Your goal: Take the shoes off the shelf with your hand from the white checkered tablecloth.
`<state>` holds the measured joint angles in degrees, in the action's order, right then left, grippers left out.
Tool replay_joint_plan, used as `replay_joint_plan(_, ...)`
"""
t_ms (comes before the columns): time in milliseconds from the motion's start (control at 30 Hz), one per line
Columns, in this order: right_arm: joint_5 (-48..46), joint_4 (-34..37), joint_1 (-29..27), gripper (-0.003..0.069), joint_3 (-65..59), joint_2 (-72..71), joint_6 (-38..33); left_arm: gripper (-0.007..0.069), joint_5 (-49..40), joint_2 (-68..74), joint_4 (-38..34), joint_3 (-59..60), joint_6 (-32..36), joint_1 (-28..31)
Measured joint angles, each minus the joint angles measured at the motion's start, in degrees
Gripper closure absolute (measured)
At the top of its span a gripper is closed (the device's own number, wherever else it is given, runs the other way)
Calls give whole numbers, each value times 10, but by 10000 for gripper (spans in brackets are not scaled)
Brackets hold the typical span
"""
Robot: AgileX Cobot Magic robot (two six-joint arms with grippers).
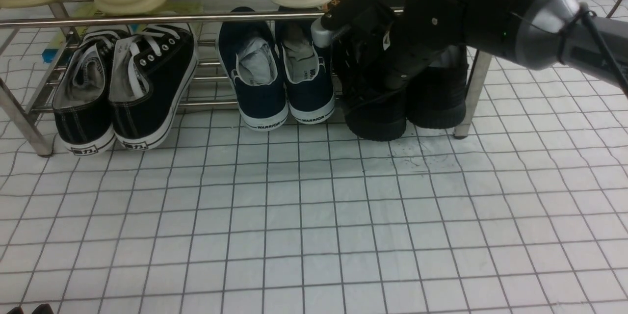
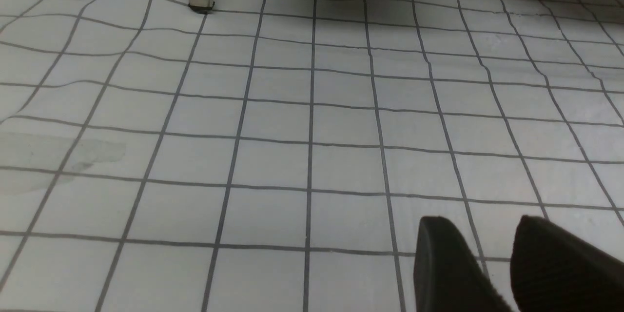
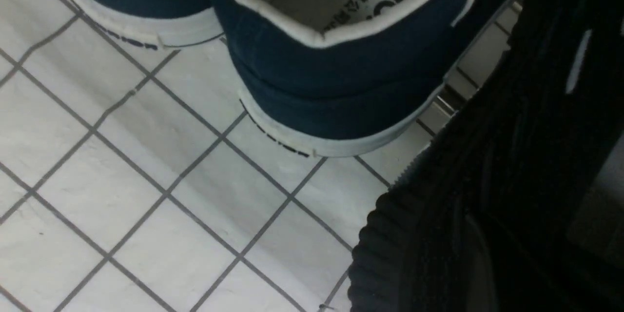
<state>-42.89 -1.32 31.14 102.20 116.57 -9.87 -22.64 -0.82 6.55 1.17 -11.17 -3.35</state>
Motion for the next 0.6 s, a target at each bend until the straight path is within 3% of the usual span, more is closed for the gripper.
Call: replay_joint_plan(600,-218,37,19,650,-1,-171,-12,383,0,0,1,0,0,0)
